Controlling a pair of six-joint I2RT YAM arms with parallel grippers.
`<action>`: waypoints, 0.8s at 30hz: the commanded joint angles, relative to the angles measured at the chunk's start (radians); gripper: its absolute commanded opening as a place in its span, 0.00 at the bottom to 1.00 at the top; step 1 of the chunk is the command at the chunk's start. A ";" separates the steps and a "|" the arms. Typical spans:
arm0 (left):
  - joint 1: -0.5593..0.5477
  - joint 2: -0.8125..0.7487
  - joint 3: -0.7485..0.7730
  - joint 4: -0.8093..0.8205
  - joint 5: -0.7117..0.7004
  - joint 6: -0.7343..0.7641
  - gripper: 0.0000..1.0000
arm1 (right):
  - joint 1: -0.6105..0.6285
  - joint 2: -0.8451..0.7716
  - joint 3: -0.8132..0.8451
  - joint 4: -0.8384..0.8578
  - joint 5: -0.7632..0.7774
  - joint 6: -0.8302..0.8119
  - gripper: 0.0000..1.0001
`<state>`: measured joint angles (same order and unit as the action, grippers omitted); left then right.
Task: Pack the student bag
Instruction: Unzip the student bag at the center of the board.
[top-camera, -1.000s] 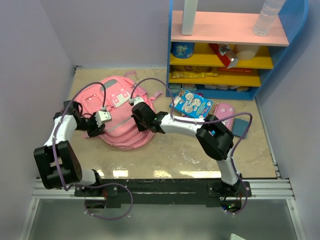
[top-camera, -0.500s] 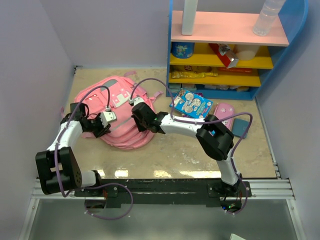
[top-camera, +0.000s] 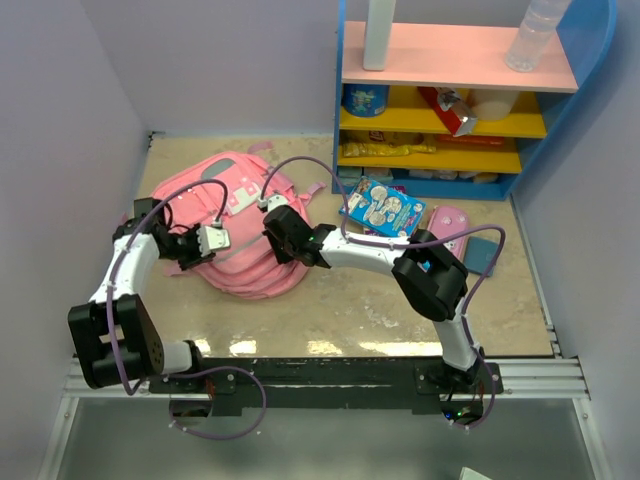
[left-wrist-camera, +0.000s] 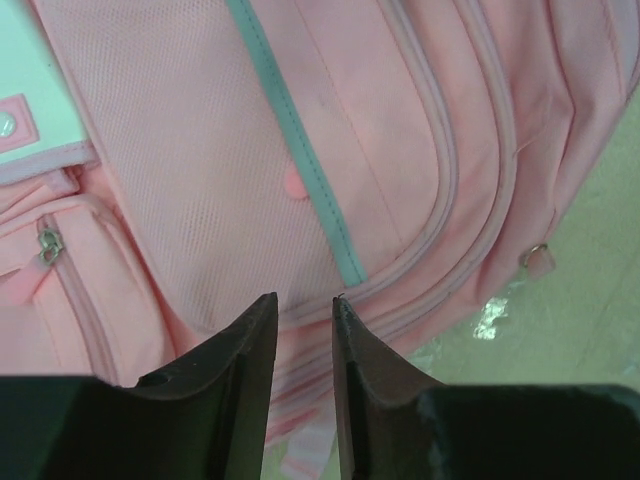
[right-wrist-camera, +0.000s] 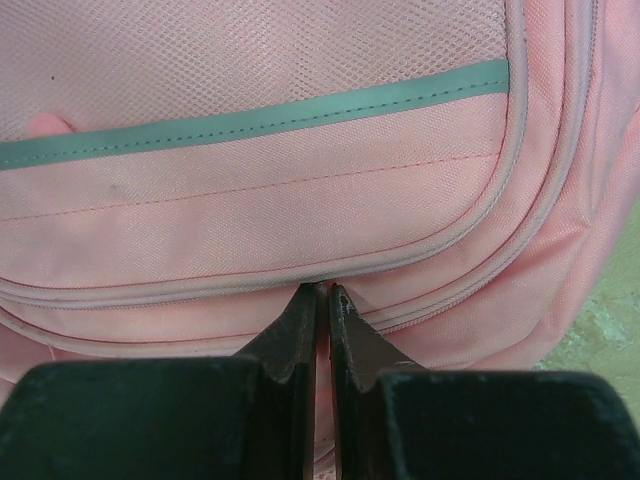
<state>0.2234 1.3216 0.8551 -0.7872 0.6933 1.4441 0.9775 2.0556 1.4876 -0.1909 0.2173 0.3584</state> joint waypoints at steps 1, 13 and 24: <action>0.017 0.016 0.062 -0.194 -0.018 0.206 0.33 | -0.002 -0.023 0.013 -0.018 0.005 -0.003 0.00; -0.058 -0.059 -0.107 0.099 -0.002 0.066 0.34 | -0.003 -0.029 0.017 -0.024 -0.006 -0.006 0.00; -0.123 -0.081 -0.168 0.324 0.069 -0.138 0.33 | 0.020 -0.069 -0.010 0.001 -0.047 -0.010 0.00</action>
<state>0.1501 1.2545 0.7166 -0.5888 0.6739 1.3739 0.9722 2.0472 1.4826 -0.1967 0.2176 0.3511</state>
